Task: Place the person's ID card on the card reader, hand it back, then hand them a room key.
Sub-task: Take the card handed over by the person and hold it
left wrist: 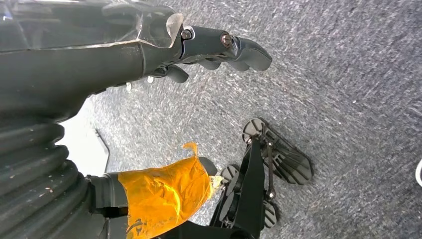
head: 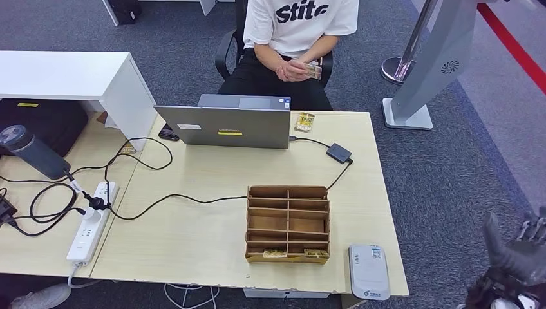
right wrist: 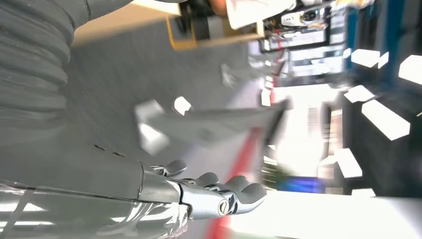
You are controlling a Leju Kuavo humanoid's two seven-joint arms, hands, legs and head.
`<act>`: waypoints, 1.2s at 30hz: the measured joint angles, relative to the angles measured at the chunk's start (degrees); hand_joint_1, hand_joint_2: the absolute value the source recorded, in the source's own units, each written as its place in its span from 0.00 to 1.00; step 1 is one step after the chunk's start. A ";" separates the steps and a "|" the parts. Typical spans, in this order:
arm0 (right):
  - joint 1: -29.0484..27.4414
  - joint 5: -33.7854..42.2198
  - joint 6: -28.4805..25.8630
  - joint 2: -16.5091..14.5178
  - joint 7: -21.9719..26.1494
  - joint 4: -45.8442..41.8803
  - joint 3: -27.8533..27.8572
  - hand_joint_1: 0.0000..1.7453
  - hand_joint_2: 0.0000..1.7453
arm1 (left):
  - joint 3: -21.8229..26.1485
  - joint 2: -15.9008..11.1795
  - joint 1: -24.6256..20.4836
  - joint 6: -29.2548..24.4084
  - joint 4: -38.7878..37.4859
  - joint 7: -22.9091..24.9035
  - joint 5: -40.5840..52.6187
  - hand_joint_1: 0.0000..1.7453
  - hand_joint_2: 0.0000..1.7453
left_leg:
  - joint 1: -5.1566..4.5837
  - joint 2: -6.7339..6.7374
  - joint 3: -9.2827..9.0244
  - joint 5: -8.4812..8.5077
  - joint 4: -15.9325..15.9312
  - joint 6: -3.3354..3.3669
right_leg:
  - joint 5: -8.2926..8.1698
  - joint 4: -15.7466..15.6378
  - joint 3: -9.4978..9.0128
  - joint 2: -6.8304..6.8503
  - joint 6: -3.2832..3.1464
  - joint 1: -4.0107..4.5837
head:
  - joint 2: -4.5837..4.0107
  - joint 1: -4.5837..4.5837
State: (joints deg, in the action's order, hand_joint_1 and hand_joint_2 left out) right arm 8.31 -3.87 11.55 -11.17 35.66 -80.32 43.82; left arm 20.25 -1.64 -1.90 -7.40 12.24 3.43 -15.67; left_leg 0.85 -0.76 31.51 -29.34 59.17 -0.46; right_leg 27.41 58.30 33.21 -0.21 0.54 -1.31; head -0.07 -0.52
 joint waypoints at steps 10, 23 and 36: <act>-2.73 -42.94 -23.18 -2.91 -1.16 -21.59 -36.54 0.00 1.00 | 0.84 0.59 -0.09 1.69 0.00 -0.80 3.56 0.00 1.00 | 0.00 0.29 -0.01 0.10 -0.05 -0.13 | -0.10 0.02 0.03 -0.25 -0.09 0.00 | 0.00 0.00; 26.62 -59.57 -27.43 -1.24 -24.70 8.08 -61.21 0.00 1.00 | -1.56 -0.46 -1.46 5.63 -0.01 -1.01 10.83 0.00 1.00 | 0.01 0.29 0.03 0.42 -0.03 -0.22 | -0.40 0.07 0.15 -0.30 -0.19 0.01 | 0.00 0.01; 37.95 -59.60 -28.71 -3.84 -25.71 32.33 -61.32 1.00 1.00 | -3.01 -0.63 -1.57 5.67 -0.11 -1.61 11.75 0.00 1.00 | 0.01 0.28 0.12 0.41 -0.01 -0.22 | -0.40 0.06 0.28 -0.30 -0.19 0.01 | 0.00 0.02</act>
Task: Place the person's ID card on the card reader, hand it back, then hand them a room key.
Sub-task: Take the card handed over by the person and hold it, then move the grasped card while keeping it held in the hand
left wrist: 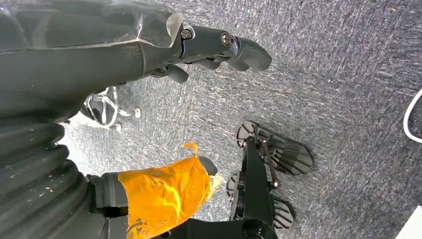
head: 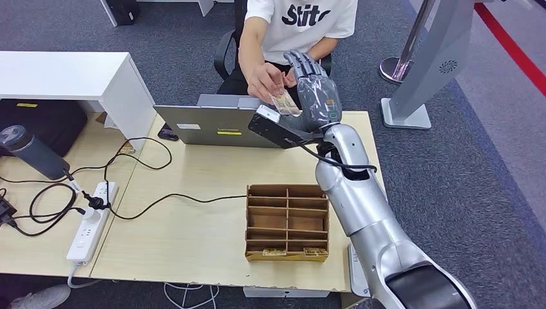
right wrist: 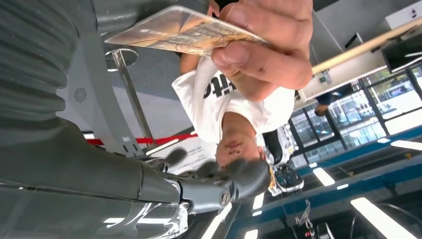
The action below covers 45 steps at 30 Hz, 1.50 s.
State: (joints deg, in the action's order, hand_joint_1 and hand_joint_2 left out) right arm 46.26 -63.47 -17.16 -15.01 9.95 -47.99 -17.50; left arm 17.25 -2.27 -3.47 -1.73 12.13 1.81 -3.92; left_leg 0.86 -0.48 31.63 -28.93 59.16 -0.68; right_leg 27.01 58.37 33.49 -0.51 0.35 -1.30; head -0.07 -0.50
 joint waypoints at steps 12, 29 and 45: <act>0.81 0.10 1.38 -1.86 0.90 3.03 0.02 1.00 1.00 | 0.00 -0.20 0.02 -0.39 -0.41 0.08 -0.19 0.00 1.00 | 0.00 0.00 0.02 0.00 0.00 0.00 | 0.00 0.00 0.02 0.00 0.00 0.00 | 0.00 0.00; -7.94 6.66 1.87 0.45 8.51 -11.47 2.35 1.00 1.00 | 0.53 -0.16 0.43 -2.93 -0.41 1.09 -2.22 0.00 1.00 | -0.01 -0.01 0.06 -0.01 0.00 0.01 | 0.00 -0.07 0.08 0.00 0.00 0.00 | 0.00 0.00; -26.87 20.73 5.17 7.86 17.29 -23.05 18.96 1.00 1.00 | 5.02 0.48 1.34 -6.40 -0.41 1.09 -4.76 0.00 1.00 | -0.01 -0.04 0.07 -0.07 0.01 0.04 | 0.01 -0.10 0.08 0.03 0.01 0.00 | 0.00 -0.01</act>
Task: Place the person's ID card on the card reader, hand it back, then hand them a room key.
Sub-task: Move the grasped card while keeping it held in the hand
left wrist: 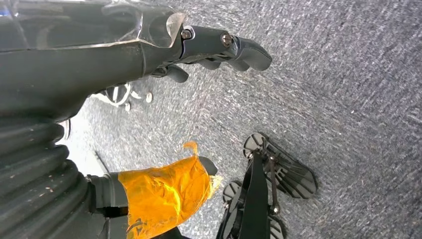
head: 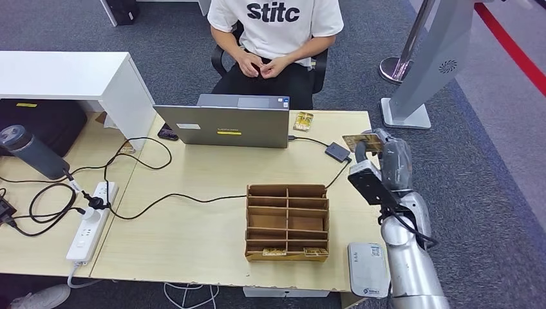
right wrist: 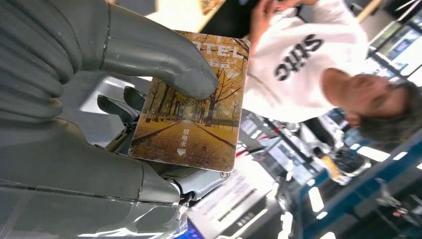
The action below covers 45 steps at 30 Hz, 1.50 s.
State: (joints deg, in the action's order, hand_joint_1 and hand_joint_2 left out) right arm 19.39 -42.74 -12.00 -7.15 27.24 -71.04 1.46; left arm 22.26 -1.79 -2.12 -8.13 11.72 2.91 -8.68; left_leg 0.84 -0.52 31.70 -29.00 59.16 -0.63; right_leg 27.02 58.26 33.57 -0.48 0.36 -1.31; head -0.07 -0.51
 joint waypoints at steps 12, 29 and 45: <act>-9.65 2.16 2.95 1.75 2.78 -3.53 9.94 1.00 1.00 | 2.83 0.52 0.10 -1.39 0.00 0.00 -0.39 0.00 1.00 | 0.00 0.01 0.02 -0.02 0.00 0.03 | 0.01 0.00 0.01 0.00 0.01 0.00 | 0.00 -0.01; -17.29 -10.12 4.37 8.58 -9.36 -14.58 5.28 1.00 1.00 | 5.60 0.95 0.20 -1.86 0.00 0.02 -0.01 0.00 1.00 | -0.02 0.01 0.04 -0.03 0.00 0.04 | 0.01 -0.01 0.00 -0.01 0.01 -0.01 | 0.00 0.00; -24.67 -4.55 11.83 25.24 -13.34 -21.56 -0.55 1.00 1.00 | 8.27 0.98 0.37 -2.18 0.00 0.02 0.75 0.00 1.00 | -0.05 0.01 0.05 -0.10 0.00 0.14 | 0.04 -0.04 0.00 0.03 0.05 -0.03 | 0.00 -0.01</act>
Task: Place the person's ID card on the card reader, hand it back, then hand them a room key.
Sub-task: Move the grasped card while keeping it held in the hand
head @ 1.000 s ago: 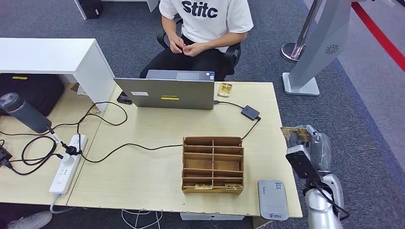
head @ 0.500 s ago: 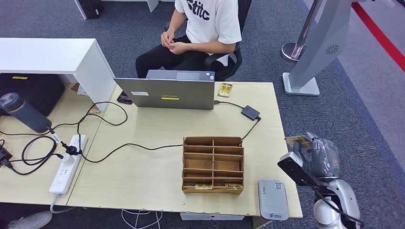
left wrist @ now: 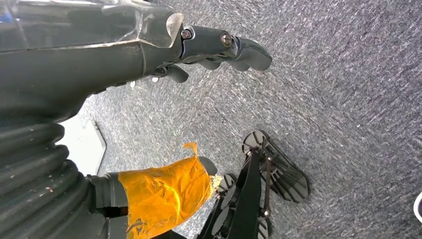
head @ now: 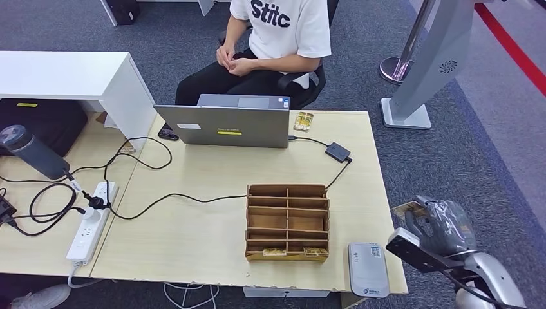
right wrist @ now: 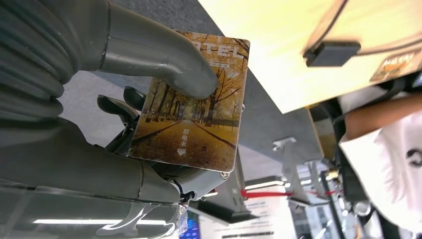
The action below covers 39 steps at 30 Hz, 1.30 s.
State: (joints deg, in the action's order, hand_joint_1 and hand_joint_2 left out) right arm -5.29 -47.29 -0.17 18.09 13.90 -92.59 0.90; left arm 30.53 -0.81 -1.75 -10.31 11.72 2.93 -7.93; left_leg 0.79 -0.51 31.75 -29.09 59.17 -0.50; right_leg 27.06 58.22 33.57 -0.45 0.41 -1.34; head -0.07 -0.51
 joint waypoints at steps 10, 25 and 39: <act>-8.22 11.35 6.34 15.64 4.14 -4.41 -1.12 1.00 1.00 | 0.55 -0.17 0.15 0.82 0.00 0.07 1.59 0.00 1.00 | -0.05 0.01 0.02 -0.07 0.00 0.10 | 0.03 -0.02 -0.01 0.06 0.04 -0.05 | 0.00 -0.01; -6.79 15.37 9.34 25.96 7.41 -4.87 -10.21 1.00 1.00 | 0.55 -0.72 0.06 2.49 0.00 0.73 4.37 0.00 1.00 | -0.05 0.13 -0.02 -0.08 0.00 0.14 | 0.03 -0.01 -0.02 -0.01 0.04 -0.04 | 0.00 0.00; 4.17 16.15 11.68 26.39 8.49 3.24 -23.85 1.00 1.00 | 0.52 -1.22 -0.24 3.62 0.00 0.94 6.79 0.00 1.00 | -0.05 0.13 -0.04 -0.08 0.00 0.14 | 0.02 0.01 -0.03 -0.03 0.04 -0.04 | 0.00 -0.01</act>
State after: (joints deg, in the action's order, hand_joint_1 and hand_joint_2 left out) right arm -1.12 -31.14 11.52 44.48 22.39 -89.35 -22.95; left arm 31.06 -2.03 -1.98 -6.69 11.72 3.87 -1.14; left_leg 0.75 -0.39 31.72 -29.17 59.17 -0.36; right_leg 27.08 58.23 33.54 -0.48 0.45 -1.38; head -0.07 -0.52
